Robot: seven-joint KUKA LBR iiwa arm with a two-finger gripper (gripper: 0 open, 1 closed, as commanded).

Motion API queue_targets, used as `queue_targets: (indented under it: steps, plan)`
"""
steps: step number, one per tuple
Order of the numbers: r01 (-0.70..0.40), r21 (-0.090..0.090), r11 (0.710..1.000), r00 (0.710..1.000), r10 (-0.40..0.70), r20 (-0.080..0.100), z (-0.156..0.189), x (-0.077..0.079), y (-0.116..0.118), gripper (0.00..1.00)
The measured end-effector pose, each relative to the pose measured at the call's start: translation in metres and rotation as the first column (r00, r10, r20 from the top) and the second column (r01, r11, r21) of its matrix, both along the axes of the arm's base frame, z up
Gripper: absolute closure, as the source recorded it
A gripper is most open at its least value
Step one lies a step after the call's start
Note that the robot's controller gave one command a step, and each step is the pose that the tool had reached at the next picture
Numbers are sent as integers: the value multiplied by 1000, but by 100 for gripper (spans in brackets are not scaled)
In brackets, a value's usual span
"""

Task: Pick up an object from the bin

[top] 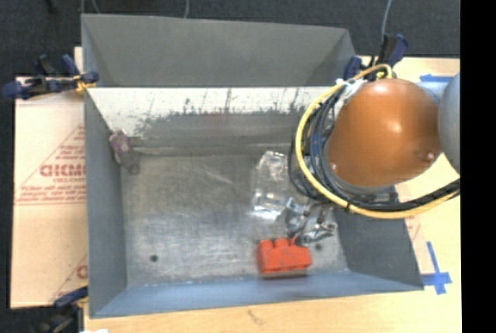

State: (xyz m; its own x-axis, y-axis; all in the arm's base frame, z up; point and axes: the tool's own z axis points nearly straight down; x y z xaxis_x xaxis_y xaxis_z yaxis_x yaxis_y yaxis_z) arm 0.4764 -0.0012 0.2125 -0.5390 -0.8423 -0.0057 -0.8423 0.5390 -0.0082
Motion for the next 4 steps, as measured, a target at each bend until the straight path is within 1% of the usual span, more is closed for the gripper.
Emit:
queue_targets:
  steps: [1,2,3,4]
  plan:
    - [177,4,984,984,-177,-8,-115,3,33,100]
    - [178,3,984,984,-178,-7,-114,2,32,0]
    - [34,-1,999,999,-34,-6,-120,1,-28,0]
    - [34,1,999,999,-34,-8,-120,0,-27,100]
